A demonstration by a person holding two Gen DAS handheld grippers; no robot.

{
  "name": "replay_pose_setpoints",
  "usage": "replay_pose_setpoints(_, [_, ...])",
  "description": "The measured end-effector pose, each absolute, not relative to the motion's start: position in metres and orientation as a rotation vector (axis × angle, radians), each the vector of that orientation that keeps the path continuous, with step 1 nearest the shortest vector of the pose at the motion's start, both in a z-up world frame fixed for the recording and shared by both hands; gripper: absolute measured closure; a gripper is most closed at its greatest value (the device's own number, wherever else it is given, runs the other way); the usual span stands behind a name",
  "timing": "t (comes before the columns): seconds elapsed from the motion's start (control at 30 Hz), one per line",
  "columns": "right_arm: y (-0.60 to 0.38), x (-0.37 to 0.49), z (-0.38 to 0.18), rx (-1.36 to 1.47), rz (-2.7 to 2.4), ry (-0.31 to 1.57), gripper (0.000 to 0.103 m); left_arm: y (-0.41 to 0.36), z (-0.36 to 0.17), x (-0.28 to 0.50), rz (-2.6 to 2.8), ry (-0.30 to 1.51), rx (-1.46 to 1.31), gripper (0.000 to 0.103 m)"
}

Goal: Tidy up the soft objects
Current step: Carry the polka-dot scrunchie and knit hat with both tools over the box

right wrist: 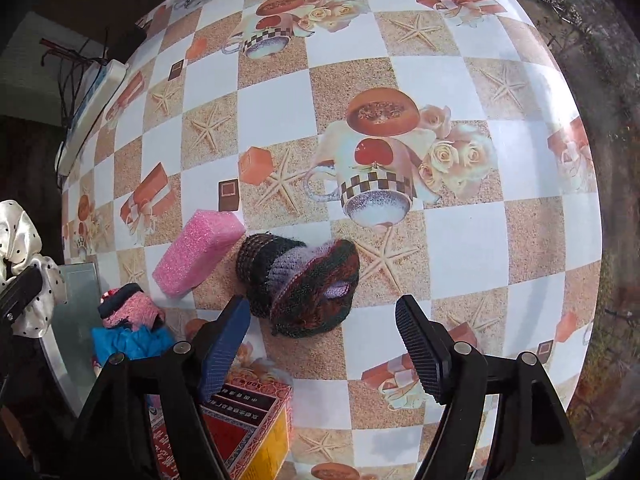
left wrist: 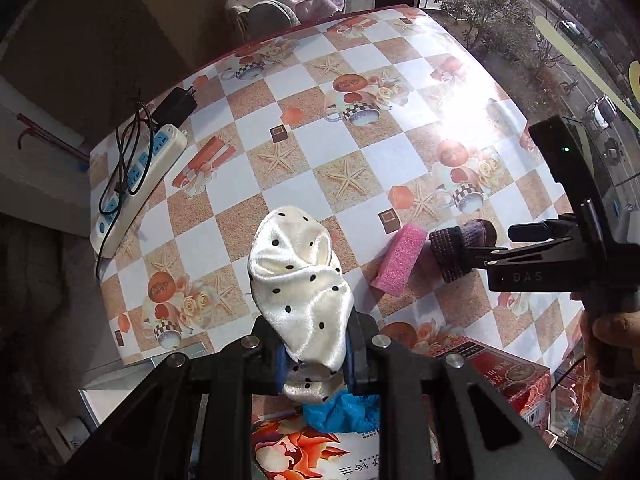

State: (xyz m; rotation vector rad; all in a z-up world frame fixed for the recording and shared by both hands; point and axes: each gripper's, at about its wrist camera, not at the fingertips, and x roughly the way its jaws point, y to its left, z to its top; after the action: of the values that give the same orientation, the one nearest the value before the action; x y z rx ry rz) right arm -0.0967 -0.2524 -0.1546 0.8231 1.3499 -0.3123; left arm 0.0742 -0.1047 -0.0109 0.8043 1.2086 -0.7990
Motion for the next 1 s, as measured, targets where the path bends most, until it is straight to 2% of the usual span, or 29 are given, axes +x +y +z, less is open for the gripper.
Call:
replay_pose_setpoints(0.13, [-0.243, -0.077, -0.182, 0.784, -0.287, 1.387, 0.028, -0.098, -0.005, 0.066, -0.785, 1.204, 0.807, 0.08])
replay_pose_setpoints(0.2, [-0.243, -0.075, -0.184, 0.835, -0.265, 1.361, 0.047, -0.096, -0.001, 0.061, -0.788, 1.195, 0.809, 0.08])
replay_pose_setpoints(0.27, [-0.241, -0.077, -0.175, 0.817, -0.294, 1.338, 0.051, -0.096, 0.003, 0.056, -0.799, 1.177, 0.818, 0.08])
replay_pose_setpoints(0.43, [-0.239, -0.106, -0.134, 0.738, -0.312, 1.26, 0.052, -0.095, 0.012, 0.039, -0.841, 1.15, 0.823, 0.08])
replay_pose_setpoints(0.63, [-0.24, -0.167, -0.1, 0.81, -0.393, 1.172, 0.052, -0.074, 0.017, 0.014, -0.896, 1.153, 0.839, 0.08])
replay_pose_setpoints(1.0, [-0.181, -0.247, -0.061, 0.86, -0.463, 1.17, 0.051, -0.004, 0.018, -0.026, -0.971, 1.141, 0.924, 0.08])
